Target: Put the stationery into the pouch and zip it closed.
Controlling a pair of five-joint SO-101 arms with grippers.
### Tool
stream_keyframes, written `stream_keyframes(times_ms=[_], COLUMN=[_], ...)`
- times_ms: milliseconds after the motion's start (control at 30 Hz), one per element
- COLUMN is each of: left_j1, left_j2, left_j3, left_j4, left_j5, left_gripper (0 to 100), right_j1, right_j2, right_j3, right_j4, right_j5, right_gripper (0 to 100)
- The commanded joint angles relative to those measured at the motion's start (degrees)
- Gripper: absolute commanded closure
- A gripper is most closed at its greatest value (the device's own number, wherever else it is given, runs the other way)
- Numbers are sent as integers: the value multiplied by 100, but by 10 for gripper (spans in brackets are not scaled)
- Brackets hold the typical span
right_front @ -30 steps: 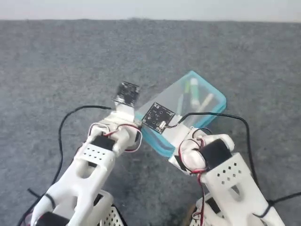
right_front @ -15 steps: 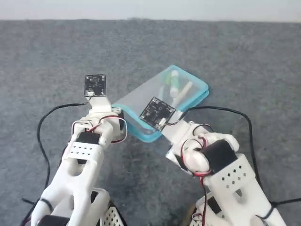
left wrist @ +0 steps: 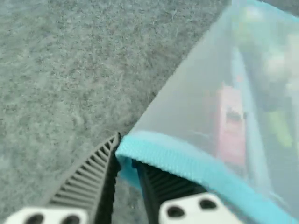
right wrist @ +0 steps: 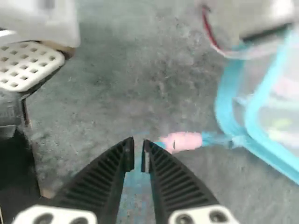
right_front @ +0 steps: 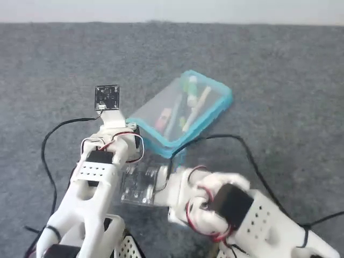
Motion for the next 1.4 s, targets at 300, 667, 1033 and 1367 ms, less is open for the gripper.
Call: stream_keyframes(times_ms=[300, 667, 1033, 1367], left_j1=[-97, -97, -97, -97], left_j2=[9, 18, 26, 26], left_j3=[-514, -523, -523, -523], left_j4=[-132, -158, -167, -167], left_j5=[44, 62, 62, 62], left_gripper=[989, 988, 988, 988], right_j1=[2062, 2941, 2941, 2932], right_j2=[-84, 2492, 4040, 4646], right_j3=[-264, -299, -325, -334], right_j4=[-13, -1218, -2475, -3081], right_j5=[-79, -1495, -2884, -3684], right_gripper=[963, 804, 804, 804])
